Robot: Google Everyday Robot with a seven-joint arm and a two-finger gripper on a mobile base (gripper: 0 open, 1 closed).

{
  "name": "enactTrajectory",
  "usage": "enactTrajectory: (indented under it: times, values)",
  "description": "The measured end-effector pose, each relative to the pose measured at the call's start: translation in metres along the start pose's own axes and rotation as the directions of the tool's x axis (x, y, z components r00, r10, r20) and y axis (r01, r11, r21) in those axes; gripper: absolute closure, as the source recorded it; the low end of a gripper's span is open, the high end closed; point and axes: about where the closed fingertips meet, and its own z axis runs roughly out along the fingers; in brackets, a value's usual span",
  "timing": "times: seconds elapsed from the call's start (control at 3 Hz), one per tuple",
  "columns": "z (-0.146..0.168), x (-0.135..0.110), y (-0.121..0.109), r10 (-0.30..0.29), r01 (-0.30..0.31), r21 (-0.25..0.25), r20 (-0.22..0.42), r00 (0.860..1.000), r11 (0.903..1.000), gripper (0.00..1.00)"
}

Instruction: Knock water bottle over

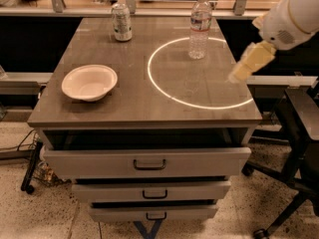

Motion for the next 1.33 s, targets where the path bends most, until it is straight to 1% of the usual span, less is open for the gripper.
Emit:
enactTrajectory:
  times: [0.33,0.67,1.0,1.33]
  values:
    - [0.042,-0.035,-0.026,0.118,-0.124,0.045,0.105,0.987,0.9913,0.00]
    - [0.069,-0.057,-0.047,0.184,-0.199,0.074,0.175,0.967,0.9772,0.00]
    - [0.096,-0.081,-0.071,0.218,-0.251,0.096,0.264,0.940,0.9632,0.00]
    - [0.122,-0.090,-0.110,0.217,-0.281,0.140,0.356,0.909,0.9494,0.00]
